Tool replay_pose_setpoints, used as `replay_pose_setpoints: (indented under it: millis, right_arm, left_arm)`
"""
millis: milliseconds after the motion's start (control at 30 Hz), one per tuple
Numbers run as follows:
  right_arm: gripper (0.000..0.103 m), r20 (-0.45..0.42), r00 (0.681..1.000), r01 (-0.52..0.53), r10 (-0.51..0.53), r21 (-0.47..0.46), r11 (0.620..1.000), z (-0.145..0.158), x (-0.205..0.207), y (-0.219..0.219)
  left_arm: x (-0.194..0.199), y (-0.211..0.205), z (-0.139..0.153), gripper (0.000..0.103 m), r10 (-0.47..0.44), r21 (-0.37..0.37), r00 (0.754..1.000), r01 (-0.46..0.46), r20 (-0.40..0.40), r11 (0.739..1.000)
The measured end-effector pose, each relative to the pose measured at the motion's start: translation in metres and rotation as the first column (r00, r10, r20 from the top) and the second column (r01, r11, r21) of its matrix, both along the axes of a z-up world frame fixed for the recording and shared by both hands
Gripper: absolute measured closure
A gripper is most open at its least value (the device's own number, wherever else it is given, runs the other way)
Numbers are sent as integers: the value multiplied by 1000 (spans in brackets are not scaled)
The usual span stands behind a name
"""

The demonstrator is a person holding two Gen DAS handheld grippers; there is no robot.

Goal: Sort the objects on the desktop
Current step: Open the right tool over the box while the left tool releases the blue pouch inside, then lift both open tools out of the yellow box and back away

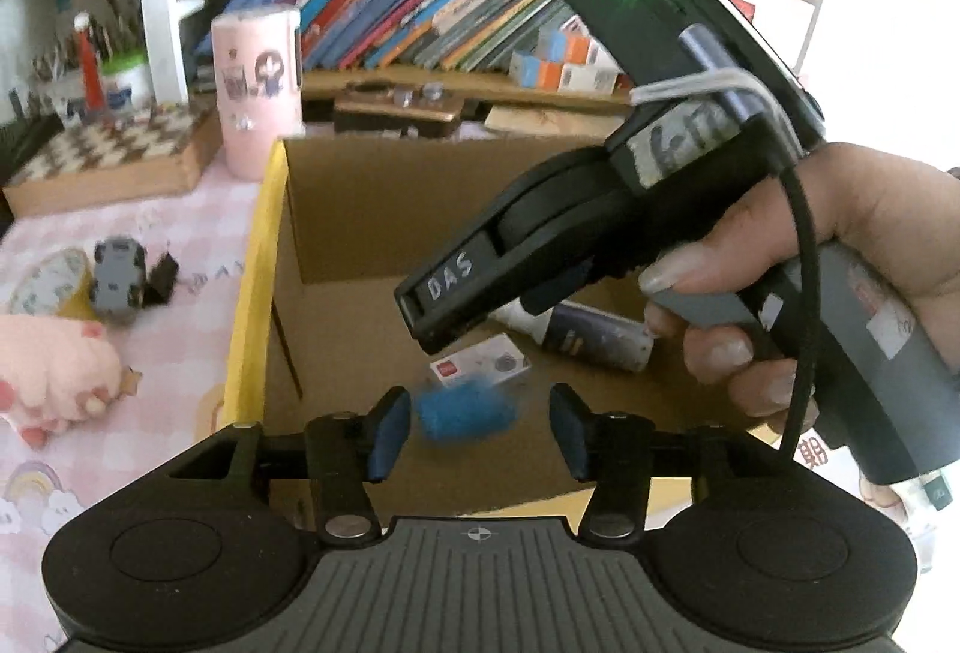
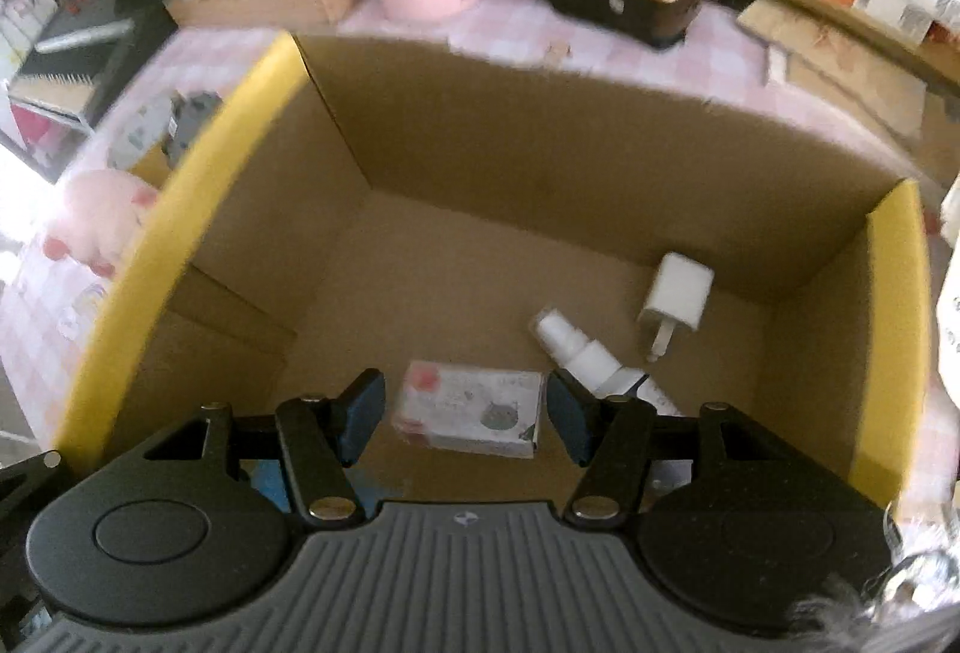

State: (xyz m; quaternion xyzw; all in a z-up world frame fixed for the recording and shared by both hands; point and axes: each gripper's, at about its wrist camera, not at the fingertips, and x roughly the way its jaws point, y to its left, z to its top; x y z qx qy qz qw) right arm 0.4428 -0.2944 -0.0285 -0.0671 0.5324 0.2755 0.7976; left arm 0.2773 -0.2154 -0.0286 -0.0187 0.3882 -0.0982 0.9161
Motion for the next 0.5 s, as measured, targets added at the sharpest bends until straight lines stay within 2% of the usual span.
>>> replay_pose_setpoints:
  millis: [33,67,300,500]
  right_arm:
    - [40,10,1000,12,-12,14,1000,5,-1,-2]
    - [38,20,999,24,-25,27,999,10,-4,-6]
    - [37,127,984,111,-125,113,987,46,-36,-36]
    - [37,262,946,154,-192,158,975,72,-82,-60]
  left_arm:
    - [-3,0,2,37,-2,10,1000,1,10,1000]
    - [-7,-1,6,35,2,22,1000,-2,22,1000]
    - [-37,12,33,31,11,40,993,-16,121,999]
    - [-60,40,57,29,62,42,976,-72,207,996]
